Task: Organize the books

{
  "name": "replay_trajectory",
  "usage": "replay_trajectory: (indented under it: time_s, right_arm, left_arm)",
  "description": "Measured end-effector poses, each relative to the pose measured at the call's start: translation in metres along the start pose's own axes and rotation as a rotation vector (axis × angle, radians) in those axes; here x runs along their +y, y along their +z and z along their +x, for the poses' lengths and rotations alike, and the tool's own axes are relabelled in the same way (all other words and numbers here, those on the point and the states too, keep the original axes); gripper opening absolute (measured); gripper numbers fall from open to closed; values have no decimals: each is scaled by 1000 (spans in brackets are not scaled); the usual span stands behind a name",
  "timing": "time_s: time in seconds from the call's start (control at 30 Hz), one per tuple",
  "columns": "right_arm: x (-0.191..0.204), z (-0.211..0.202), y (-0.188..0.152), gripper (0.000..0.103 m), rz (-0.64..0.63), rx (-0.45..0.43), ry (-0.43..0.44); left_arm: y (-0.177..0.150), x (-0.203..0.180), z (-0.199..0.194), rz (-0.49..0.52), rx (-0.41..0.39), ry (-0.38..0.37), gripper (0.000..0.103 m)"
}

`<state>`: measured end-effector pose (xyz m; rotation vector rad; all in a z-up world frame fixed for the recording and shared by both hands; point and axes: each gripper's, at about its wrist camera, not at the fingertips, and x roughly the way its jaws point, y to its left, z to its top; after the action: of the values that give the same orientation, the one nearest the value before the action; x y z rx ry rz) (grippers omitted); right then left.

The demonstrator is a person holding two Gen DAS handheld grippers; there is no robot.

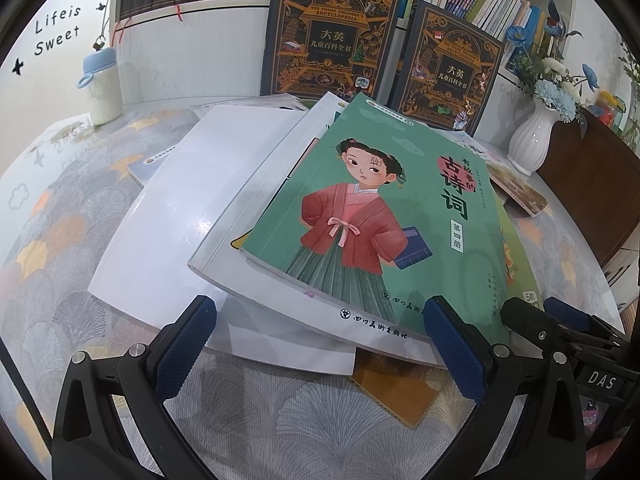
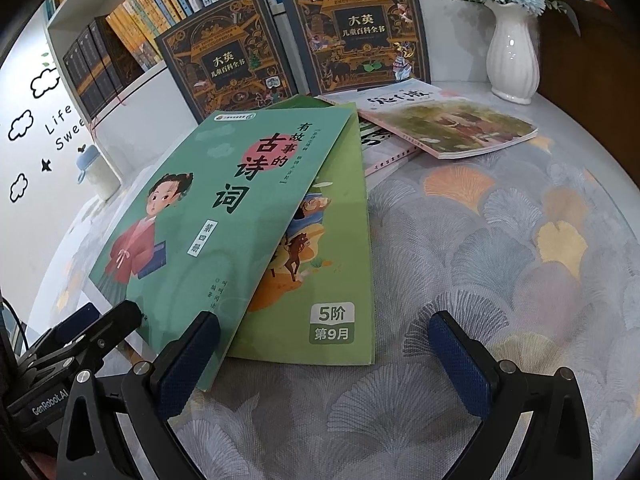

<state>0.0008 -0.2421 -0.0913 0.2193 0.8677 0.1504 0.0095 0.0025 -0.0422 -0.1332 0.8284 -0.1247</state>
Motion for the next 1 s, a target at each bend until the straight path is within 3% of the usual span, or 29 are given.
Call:
replay_trajectory:
  time_s: [0.13,0.23,0.33,0.37,0.4,0.47,0.57,0.63,0.73,0.77,0.8,0.9,1.0]
  right_arm:
    - [-1,-2,2,103,19,9,4]
    - [3,-9,6,103,28,1,17]
    - [6,-25,11,103,34,-52,63]
    - [7,-32,14,103,30,-82,66]
    - [7,-39,19,103,25,-115,85]
    - [8,-38,27,103,31,-117,139]
    - [11,-16,31,96,65,-57,207]
    - [18,-2,31,89,61,-15,231]
    - [30,0,30,86,17,-19,219]
    - [34,2,31,85,21,8,274]
    - [34,4,30,90,28,24,273]
    - [33,0,27,89,12,21,174]
    - [13,-8,22,90,104,80,285]
  left_arm:
    - [6,-1,-1,29,20,2,103]
    - [17,1,-10,75,-4,45,91]
    - [33,14,-20,79,-81,57,74]
    - [38,18,-20,76,-91,52,73]
    - [43,21,-18,84,-91,22,72]
    - [50,20,-13,117,-74,-24,60]
    - [61,12,6,180,-36,-65,59]
    - [65,7,22,198,17,-102,51]
    - [59,-4,27,234,53,-145,52]
    - [58,-10,26,255,66,-151,51]
    - [54,-16,22,271,78,-158,51]
    - [40,-29,8,320,106,-206,51]
    - [24,-25,-3,322,132,-225,51]
